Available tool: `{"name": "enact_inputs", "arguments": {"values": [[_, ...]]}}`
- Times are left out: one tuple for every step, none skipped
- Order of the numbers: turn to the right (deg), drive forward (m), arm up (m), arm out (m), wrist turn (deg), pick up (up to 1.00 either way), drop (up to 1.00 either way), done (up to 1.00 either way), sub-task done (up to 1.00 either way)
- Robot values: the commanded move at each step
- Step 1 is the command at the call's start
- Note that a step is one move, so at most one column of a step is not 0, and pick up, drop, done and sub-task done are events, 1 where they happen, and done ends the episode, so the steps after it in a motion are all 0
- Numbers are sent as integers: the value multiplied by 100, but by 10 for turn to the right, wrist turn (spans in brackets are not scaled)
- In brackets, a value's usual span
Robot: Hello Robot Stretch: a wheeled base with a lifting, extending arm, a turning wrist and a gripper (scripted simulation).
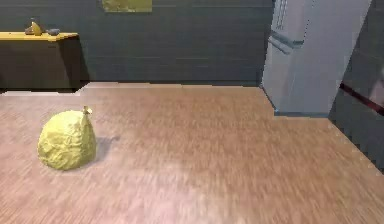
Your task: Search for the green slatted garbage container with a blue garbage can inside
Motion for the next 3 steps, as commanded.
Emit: {"name": "enact_inputs", "arguments": {"values": [[-330,0,0,0,0,0,0,0,0],[0,25,0,0,0,0,0,0,0],[-360,0,0,0,0,0,0,0,0]]}}
